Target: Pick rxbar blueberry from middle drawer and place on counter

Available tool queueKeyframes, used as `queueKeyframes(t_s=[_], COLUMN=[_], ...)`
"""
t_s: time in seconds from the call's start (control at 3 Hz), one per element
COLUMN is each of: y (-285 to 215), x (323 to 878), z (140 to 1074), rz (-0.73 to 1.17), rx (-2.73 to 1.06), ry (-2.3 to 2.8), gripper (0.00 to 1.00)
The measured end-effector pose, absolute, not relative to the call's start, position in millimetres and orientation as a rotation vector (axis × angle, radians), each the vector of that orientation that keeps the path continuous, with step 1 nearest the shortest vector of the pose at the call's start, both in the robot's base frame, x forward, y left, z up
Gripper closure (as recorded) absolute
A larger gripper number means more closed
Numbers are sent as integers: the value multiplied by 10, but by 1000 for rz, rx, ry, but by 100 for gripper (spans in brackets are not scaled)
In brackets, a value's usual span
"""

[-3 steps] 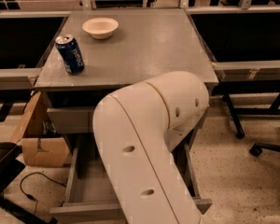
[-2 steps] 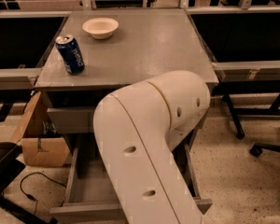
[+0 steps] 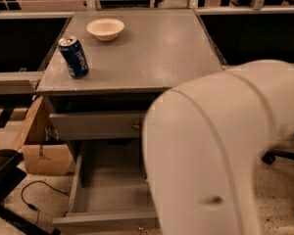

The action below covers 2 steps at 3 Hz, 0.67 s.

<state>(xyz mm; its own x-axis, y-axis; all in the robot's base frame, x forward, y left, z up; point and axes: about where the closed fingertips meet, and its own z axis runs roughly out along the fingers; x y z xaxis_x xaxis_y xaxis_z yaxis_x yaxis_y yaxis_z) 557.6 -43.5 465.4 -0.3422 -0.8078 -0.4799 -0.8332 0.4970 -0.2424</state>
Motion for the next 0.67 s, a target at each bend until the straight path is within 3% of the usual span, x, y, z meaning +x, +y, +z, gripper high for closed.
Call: queueKeyframes(t_s=[0.67], y=[-679], x=[5389], z=[6004], rz=[-30], rx=[-1421], ry=[2039], gripper=[100])
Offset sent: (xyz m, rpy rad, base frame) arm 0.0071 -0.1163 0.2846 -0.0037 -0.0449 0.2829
